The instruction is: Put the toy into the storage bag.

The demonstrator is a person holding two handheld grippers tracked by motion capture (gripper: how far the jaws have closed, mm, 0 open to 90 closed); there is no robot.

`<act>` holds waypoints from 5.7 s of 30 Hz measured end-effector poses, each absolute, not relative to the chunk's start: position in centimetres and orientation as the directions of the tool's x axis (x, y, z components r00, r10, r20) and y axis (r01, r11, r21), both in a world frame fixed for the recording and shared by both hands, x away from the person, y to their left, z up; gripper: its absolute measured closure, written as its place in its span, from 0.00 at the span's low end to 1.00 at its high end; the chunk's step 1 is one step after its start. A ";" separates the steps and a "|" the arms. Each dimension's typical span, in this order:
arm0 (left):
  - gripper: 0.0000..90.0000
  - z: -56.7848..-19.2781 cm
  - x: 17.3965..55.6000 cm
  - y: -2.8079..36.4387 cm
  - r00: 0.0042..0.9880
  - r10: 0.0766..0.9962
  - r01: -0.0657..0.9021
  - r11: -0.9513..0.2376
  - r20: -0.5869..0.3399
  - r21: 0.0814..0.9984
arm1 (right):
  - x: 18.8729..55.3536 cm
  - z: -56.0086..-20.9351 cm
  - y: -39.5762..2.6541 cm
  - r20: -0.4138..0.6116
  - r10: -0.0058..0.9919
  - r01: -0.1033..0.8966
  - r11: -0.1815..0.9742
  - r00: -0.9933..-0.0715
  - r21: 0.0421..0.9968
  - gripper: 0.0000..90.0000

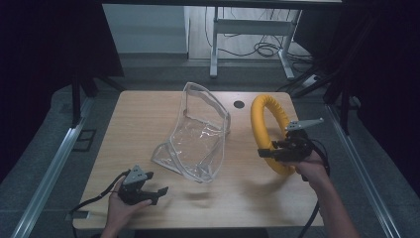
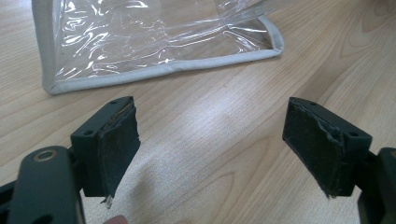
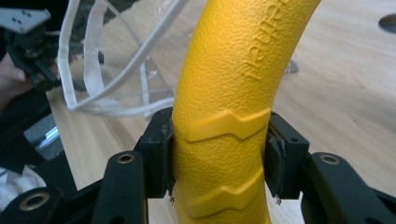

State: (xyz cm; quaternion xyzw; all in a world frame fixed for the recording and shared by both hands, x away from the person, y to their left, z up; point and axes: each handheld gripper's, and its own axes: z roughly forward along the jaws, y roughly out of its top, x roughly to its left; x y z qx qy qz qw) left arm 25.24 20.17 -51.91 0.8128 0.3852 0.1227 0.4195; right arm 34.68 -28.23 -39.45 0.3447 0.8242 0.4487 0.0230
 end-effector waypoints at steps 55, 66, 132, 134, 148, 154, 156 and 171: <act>0.20 -52.1 25.3 20.2 0.672 0.731 0.528 -0.357 -0.121 0.771 | 33.2 -33.8 -24.8 0.283 0.551 0.326 -0.022 -0.785 0.945 0.56; 0.20 -52.1 25.3 20.2 0.670 0.732 0.531 -0.355 -0.124 0.769 | 33.2 -32.6 -23.8 0.276 0.530 0.300 -0.042 -0.802 0.953 0.56; 0.20 -52.1 25.4 20.7 0.663 0.738 0.535 -0.352 -0.124 0.768 | 32.6 -26.7 -13.4 0.229 0.285 0.213 -0.084 -0.931 0.973 0.56; 0.20 -52.1 25.4 20.7 0.663 0.738 0.535 -0.352 -0.124 0.768 | 32.6 -26.9 -12.9 0.229 0.273 0.215 -0.082 -0.934 0.973 0.56; 0.20 -52.1 25.3 20.7 0.665 0.737 0.535 -0.357 -0.120 0.766 | 32.7 -28.3 -11.0 0.253 0.224 0.245 -0.065 -0.941 0.967 0.56; 0.20 -52.1 25.4 20.7 0.665 0.738 0.535 -0.358 -0.120 0.765 | 33.0 -29.2 -10.5 0.270 0.210 0.264 -0.056 -0.940 0.963 0.56; 0.20 -52.1 25.4 20.7 0.665 0.737 0.535 -0.357 -0.121 0.765 | 33.0 -29.5 -10.4 0.273 0.202 0.269 -0.049 -0.941 0.962 0.56; 0.20 -52.2 25.4 20.6 0.664 0.738 0.536 -0.355 -0.122 0.766 | 33.6 -32.1 -9.5 0.323 0.174 0.327 -0.009 -0.930 0.945 0.56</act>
